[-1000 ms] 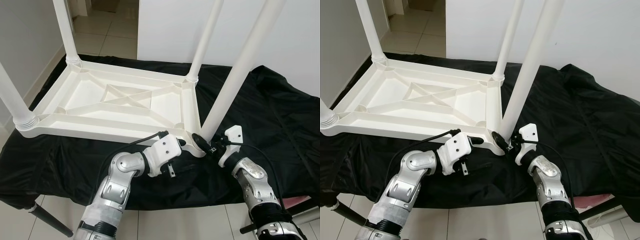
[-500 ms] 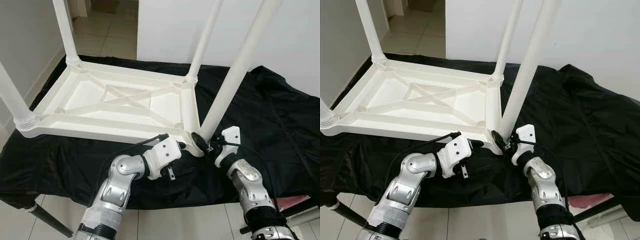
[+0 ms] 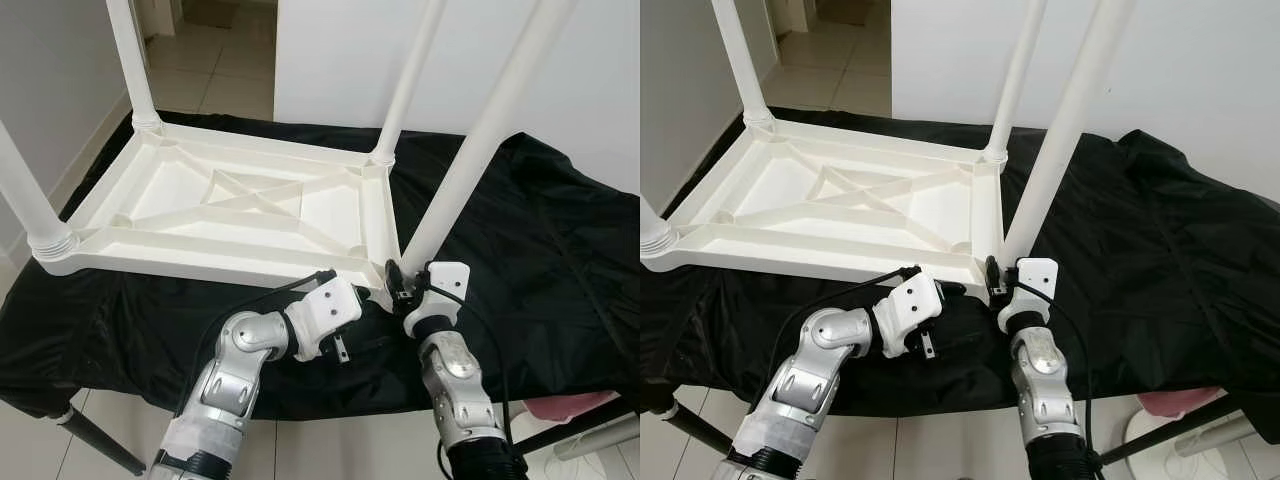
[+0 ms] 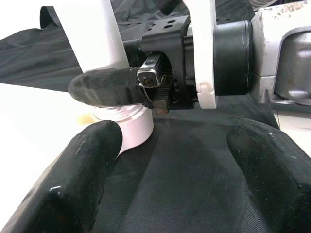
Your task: Building children table
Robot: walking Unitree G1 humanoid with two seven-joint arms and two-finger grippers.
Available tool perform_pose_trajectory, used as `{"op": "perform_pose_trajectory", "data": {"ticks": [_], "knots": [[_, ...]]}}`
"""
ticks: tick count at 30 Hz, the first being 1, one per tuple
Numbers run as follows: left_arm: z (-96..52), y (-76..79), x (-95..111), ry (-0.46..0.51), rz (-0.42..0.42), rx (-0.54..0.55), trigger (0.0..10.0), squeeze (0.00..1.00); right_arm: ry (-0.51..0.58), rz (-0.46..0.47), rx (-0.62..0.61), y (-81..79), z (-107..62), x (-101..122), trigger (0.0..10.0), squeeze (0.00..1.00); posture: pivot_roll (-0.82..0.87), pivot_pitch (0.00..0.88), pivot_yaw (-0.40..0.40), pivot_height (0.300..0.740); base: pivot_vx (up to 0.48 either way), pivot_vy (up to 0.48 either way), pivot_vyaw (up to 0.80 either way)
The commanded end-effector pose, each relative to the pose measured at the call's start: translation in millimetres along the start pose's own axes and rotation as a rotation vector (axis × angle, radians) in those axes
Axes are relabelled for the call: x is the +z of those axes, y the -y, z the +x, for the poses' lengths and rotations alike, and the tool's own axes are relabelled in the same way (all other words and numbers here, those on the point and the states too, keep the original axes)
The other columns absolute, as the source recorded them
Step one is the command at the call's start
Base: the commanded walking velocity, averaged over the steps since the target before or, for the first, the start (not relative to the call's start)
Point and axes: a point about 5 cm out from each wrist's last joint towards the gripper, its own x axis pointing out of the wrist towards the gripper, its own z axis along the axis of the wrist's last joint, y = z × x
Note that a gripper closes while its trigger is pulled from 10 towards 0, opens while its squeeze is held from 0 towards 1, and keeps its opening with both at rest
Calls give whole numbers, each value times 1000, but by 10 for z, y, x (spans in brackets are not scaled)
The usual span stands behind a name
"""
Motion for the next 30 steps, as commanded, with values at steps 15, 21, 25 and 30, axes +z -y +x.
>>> {"op": "perform_pose_trajectory", "data": {"ticks": [15,21,25,30], "knots": [[-6,-154,35,-2,13,239,10000,0,-46,-26,-87,3,-63,-64,10000,761,-4,0,-98,740,0,0,0],[-15,-147,31,-3,15,230,10000,0,-6,-14,-37,88,-117,-21,10000,1000,-13,0,-87,740,0,0,0],[-11,-139,28,-4,15,224,10000,0,11,-35,-16,144,-151,1,10000,1000,-17,1,-86,740,0,0,0],[-26,-109,2,-9,9,218,10000,0,56,-45,79,321,-242,48,10000,0,-22,0,-89,740,0,0,0]]}}
